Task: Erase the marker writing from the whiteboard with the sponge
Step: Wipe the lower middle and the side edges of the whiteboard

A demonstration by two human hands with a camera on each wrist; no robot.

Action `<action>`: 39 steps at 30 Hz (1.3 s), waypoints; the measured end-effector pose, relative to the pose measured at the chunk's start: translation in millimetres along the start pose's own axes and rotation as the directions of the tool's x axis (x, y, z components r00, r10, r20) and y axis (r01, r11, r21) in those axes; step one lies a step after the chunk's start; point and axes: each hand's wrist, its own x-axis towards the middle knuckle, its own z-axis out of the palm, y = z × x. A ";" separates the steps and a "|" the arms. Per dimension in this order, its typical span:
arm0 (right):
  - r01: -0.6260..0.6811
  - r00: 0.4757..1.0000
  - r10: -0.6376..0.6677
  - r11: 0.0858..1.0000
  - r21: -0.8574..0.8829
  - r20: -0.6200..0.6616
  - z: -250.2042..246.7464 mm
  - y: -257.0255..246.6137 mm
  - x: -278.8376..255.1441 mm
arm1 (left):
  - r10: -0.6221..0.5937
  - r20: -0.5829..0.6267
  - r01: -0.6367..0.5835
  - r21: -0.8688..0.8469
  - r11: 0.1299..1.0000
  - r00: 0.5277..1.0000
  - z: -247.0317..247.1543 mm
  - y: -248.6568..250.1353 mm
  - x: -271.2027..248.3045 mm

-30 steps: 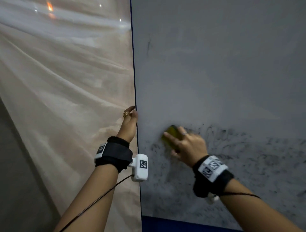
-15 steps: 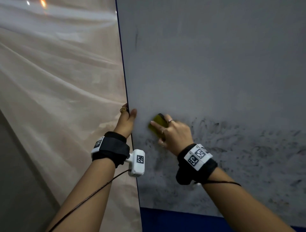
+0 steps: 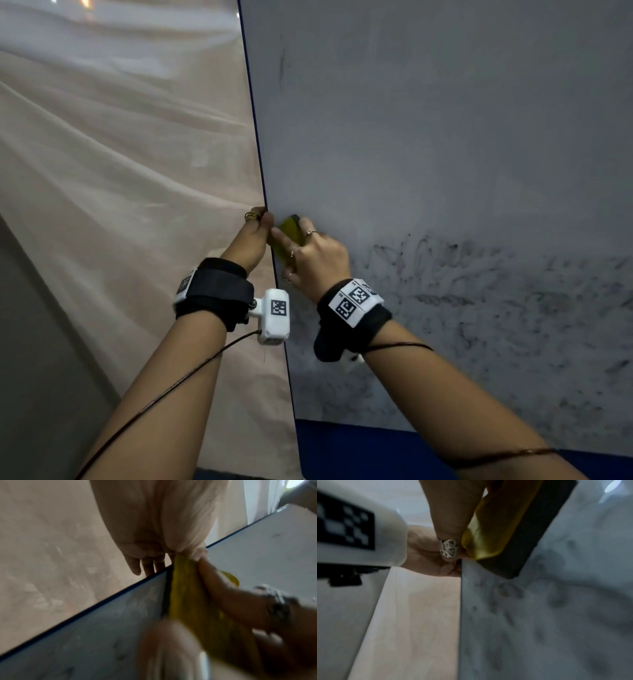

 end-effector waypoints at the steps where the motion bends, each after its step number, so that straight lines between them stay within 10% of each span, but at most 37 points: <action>1: 0.011 1.000 -0.011 1.000 -0.014 0.013 1.0 2.7 -4.5 | -0.004 0.011 0.004 -0.004 1.000 1.000 -0.8 -2.3 1.5; 23: -0.090 0.996 0.089 0.990 -0.111 -0.013 -29.6 60.2 -60.1 | 0.045 -0.114 -0.049 -0.038 0.998 0.992 16.9 -2.1 -13.1; 28: -0.264 0.965 0.257 0.935 -0.235 -0.061 -65.8 137.9 -121.6 | 0.375 -0.325 -0.233 0.399 0.887 0.868 48.0 -15.0 -26.7; 32: -0.353 0.936 0.348 0.924 -0.148 -0.063 -63.7 137.2 -122.9 | 0.579 -0.066 -0.372 0.706 0.603 0.813 95.1 -10.4 -66.5; 39: -0.333 0.941 0.330 0.942 -0.038 -0.073 -31.3 84.4 -88.4 | 0.488 0.128 -0.440 0.662 0.606 0.864 113.6 15.1 -59.4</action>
